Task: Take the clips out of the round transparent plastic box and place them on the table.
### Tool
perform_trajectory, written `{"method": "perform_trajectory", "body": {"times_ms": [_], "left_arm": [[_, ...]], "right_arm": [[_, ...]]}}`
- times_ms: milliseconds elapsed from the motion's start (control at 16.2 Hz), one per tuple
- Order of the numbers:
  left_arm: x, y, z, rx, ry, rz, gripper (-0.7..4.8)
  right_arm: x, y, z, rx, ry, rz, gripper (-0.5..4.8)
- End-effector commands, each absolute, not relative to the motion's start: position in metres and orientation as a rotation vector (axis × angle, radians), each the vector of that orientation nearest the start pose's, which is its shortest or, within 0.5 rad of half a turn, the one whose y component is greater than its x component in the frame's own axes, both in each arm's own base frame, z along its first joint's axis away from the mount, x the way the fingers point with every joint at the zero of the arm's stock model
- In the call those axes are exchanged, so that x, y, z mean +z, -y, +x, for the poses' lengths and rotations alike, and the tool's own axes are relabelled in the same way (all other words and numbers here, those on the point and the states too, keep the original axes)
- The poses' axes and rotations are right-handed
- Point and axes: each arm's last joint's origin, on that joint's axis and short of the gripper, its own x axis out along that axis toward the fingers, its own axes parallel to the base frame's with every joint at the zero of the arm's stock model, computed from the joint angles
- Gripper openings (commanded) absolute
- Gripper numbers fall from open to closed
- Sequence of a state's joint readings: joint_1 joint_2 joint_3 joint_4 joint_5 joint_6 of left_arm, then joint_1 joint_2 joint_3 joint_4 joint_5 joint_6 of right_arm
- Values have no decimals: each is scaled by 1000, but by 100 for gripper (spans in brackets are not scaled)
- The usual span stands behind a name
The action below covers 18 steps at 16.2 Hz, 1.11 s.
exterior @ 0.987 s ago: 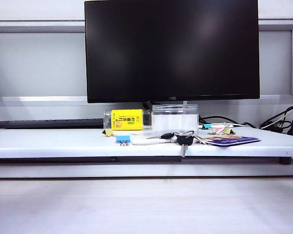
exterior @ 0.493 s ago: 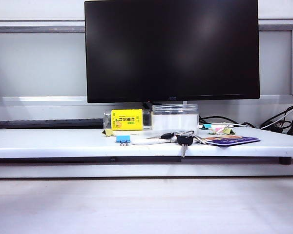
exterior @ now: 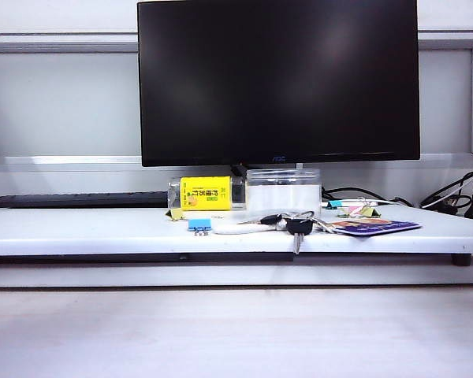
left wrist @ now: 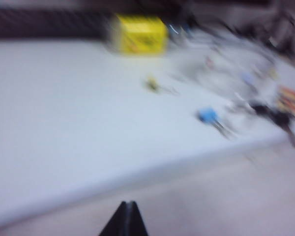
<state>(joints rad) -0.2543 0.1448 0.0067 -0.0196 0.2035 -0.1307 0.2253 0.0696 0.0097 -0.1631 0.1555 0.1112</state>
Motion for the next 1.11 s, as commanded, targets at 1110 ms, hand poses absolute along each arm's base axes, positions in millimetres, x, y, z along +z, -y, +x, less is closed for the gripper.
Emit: {"method": "perform_trajectory", "body": {"times_ms": [1110], "left_arm": [[163,10,96,-248,-31,-131,-3]], "right_arm": [[152,-6,96,-54,-140,93,-6]]}}
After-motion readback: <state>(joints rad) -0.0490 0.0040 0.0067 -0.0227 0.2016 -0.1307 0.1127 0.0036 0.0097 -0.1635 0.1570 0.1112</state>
